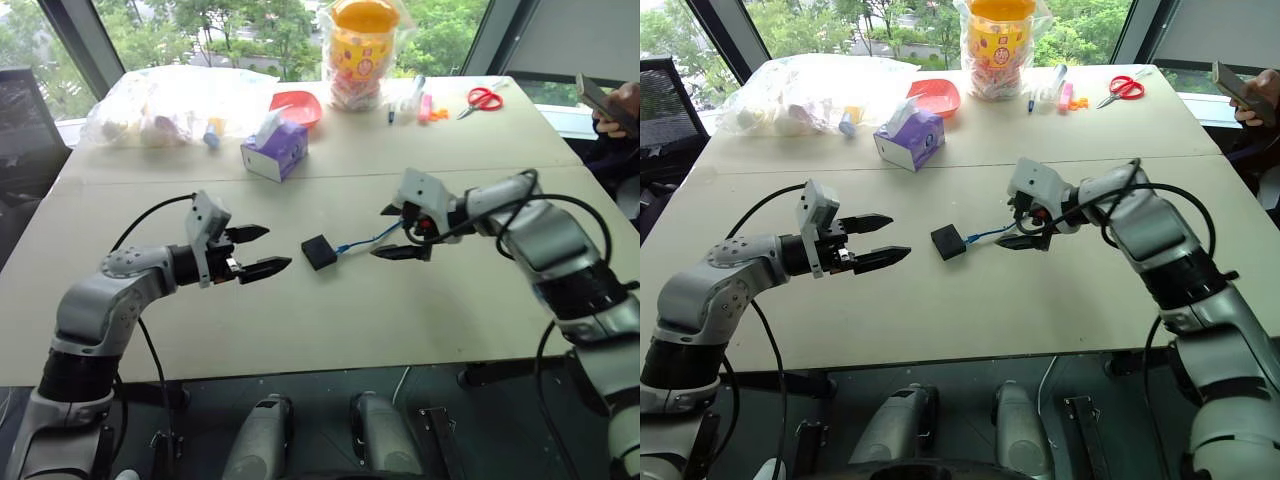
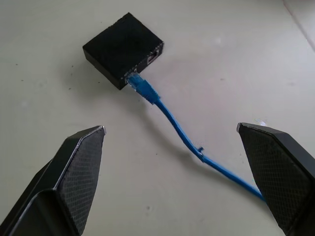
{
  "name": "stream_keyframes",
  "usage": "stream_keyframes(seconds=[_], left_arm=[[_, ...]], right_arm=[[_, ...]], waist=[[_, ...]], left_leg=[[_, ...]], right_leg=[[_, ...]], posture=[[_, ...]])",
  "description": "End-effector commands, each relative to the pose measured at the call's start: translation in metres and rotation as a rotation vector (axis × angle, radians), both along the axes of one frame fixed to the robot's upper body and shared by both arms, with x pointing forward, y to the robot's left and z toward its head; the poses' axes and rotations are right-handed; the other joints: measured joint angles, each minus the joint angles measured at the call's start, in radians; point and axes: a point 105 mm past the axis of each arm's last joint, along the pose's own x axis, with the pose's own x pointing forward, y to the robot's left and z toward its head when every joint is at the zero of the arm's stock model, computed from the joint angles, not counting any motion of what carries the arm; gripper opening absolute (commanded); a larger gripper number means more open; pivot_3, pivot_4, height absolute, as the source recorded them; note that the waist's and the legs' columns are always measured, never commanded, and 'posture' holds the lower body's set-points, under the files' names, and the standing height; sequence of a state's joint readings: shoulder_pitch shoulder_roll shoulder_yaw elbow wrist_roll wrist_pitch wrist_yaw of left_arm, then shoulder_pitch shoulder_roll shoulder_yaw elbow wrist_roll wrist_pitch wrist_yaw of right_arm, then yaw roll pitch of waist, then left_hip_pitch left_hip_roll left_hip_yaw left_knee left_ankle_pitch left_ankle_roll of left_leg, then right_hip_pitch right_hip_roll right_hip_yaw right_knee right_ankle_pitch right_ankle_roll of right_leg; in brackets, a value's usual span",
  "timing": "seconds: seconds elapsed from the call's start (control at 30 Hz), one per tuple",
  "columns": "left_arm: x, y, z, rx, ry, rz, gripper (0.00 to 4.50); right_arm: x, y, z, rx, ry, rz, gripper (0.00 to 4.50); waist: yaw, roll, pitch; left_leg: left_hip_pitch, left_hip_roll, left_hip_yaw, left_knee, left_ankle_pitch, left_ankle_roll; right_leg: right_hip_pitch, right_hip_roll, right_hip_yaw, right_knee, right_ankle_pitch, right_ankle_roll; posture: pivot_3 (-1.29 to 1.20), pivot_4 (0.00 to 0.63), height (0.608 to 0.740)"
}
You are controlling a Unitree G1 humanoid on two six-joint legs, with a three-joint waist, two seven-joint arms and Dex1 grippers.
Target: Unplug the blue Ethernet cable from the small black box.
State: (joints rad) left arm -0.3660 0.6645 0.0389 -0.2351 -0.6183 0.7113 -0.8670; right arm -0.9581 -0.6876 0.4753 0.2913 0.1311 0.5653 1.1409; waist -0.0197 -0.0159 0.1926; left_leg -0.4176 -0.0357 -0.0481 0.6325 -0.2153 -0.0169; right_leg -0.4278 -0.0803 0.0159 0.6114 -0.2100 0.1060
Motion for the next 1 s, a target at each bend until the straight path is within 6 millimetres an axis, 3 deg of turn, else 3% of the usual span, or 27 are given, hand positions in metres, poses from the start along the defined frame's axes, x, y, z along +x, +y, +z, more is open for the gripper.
stream_keyframes(seconds=[0.03,0.37,0.47,0.7,0.83,1.0], left_arm=[[-0.002,0.002,0.011,0.002,-0.062,0.006,4.48],[-0.006,0.009,0.011,0.003,-0.078,0.057,4.48],[-0.006,0.011,0.011,0.004,-0.083,0.068,4.50],[-0.003,0.012,0.007,-0.004,-0.078,0.082,4.50],[0.000,0.010,0.005,-0.013,-0.066,0.078,4.50],[0.007,0.007,0.004,-0.049,-0.030,0.066,4.50]], right_arm=[[0.013,0.006,-0.006,-0.060,0.025,0.051,4.50],[0.026,0.028,-0.030,-0.177,0.102,0.150,4.50],[0.027,0.036,-0.031,-0.179,0.100,0.167,3.63],[0.021,0.056,-0.037,-0.192,0.096,0.234,0.03],[0.028,0.050,-0.030,-0.226,-0.037,0.232,0.03],[0.034,0.031,0.002,-0.221,-0.361,0.209,0.03]], waist=[[0.001,0.000,0.000],[-0.001,0.000,0.000],[-0.007,0.000,0.000],[-0.025,0.000,0.000],[-0.024,0.000,0.000],[-0.012,0.001,0.000]], left_leg=[[0.000,0.000,0.000,0.000,0.000,0.000],[0.001,-0.002,-0.002,-0.001,0.000,-0.001],[0.004,-0.002,-0.002,-0.002,0.000,-0.001],[0.006,-0.002,-0.002,-0.003,0.001,-0.002],[0.007,-0.002,-0.002,-0.003,0.001,-0.002],[0.006,-0.002,-0.003,-0.003,0.001,-0.003]], right_leg=[[0.000,0.000,0.000,0.000,0.000,0.000],[0.000,0.000,0.000,0.003,0.002,0.002],[0.000,0.001,0.000,0.004,0.002,0.003],[0.001,0.001,0.000,0.006,0.002,0.003],[0.001,0.001,0.000,0.007,0.002,0.003],[0.001,0.000,0.000,0.007,0.002,0.003]], posture=[[0.00,0.150,0.740],[0.00,0.150,0.740],[0.00,0.150,0.740],[0.00,0.150,0.740],[0.00,0.150,0.740],[0.00,0.150,0.740]])
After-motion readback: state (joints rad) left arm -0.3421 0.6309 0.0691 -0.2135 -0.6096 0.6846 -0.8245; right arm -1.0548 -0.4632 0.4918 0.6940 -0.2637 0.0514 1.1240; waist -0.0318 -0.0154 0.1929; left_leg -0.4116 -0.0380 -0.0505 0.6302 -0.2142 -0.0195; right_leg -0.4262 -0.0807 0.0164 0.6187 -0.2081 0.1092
